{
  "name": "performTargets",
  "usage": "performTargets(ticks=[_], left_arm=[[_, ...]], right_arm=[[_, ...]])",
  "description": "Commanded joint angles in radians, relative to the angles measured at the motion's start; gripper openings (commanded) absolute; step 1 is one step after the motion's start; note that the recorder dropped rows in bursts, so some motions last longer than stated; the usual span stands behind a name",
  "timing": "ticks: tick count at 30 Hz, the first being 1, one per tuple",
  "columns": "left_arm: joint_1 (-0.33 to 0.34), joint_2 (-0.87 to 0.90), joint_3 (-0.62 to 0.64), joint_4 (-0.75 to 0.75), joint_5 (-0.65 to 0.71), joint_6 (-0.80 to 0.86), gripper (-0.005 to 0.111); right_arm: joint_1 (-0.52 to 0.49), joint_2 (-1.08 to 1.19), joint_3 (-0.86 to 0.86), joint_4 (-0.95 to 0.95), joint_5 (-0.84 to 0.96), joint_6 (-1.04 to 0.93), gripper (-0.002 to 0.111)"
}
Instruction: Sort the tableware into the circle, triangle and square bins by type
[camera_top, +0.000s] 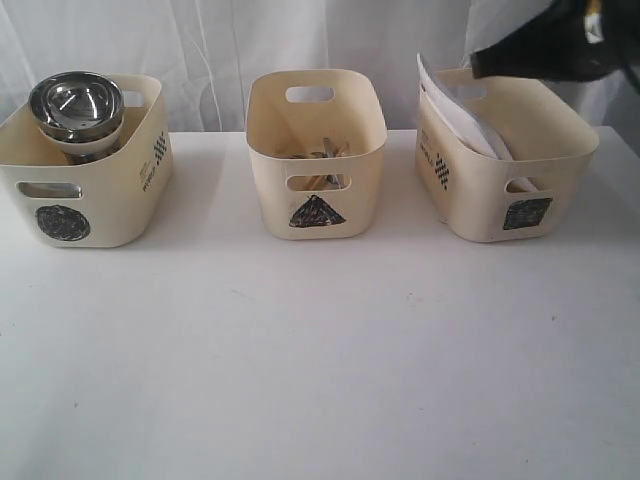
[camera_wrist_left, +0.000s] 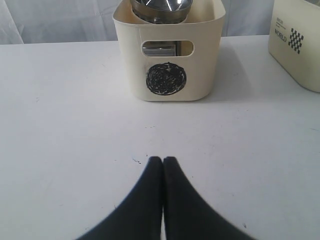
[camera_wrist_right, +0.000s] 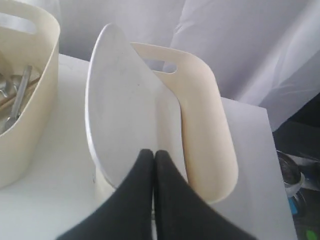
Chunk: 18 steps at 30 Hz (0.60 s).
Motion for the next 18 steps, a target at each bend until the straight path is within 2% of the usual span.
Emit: performTargets(ticks=[1,9,14,18], left_arm=[[-0.002,-0.004,0.004,-0.006,-0.004,-0.006,0.000],[-0.002,-0.004,0.004,-0.006,-0.004,-0.006,0.000],[-0.002,-0.004,0.004,-0.006,-0.004,-0.006,0.000],[-0.002,-0.004,0.004,-0.006,-0.004,-0.006,0.000]], right_arm=[[-0.012,-0.269,0.269,-0.010,-0.123,0.026,0.000],[-0.012,-0.589,0.564,0.009,-0.014,0.045,0.000],[-0.012,-0.697,0.603,0.009,0.084,0.059,0.000],[-0.012,-0.748,0.603,0.009,0.086,0.059,0.000]])
